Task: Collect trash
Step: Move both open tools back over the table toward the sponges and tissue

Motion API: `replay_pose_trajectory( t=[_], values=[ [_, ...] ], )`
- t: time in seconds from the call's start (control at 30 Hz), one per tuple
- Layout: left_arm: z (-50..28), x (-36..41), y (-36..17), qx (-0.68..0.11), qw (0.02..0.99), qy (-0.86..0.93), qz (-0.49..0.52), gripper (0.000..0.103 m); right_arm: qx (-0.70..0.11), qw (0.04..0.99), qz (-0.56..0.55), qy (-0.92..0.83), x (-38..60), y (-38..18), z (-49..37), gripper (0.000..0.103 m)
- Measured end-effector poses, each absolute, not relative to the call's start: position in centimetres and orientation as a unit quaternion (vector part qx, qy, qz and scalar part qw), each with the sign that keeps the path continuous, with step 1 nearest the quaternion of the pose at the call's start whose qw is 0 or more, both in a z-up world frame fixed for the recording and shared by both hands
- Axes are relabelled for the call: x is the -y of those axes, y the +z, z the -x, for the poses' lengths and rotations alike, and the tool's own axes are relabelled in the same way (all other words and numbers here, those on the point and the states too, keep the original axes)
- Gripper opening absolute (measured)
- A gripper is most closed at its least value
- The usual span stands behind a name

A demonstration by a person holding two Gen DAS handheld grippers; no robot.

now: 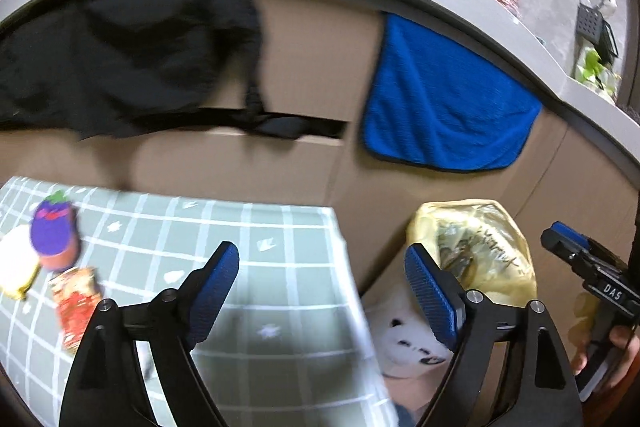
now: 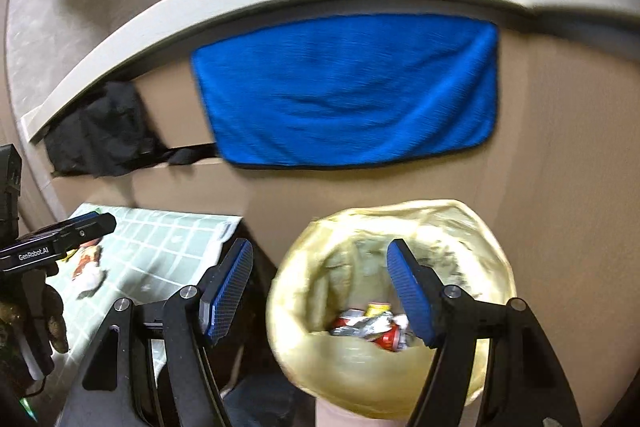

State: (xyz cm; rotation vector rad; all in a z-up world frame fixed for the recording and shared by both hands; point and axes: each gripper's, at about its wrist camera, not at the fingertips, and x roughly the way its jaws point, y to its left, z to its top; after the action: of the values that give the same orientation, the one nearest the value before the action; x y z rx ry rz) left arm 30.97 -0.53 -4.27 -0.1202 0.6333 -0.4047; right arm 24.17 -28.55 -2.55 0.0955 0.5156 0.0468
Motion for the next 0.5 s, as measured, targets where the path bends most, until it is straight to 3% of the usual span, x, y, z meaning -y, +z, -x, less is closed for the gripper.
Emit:
replay_pose_trajectory(
  t=[0.27,0.5],
  values=[
    [-29.3,-9.7,-5.6,-0.310,0.938,-0.125,0.093,0.091,-0.278,0.957,0.001,0.084,19.4,-2.6,-25.6,0.068],
    [-28.6,-19.7,-9.1,-0.343,0.931,-0.034,0.124,0.092,-0.302,0.936,-0.021,0.181,12.1,-3.5,-28.3,0.068]
  ],
)
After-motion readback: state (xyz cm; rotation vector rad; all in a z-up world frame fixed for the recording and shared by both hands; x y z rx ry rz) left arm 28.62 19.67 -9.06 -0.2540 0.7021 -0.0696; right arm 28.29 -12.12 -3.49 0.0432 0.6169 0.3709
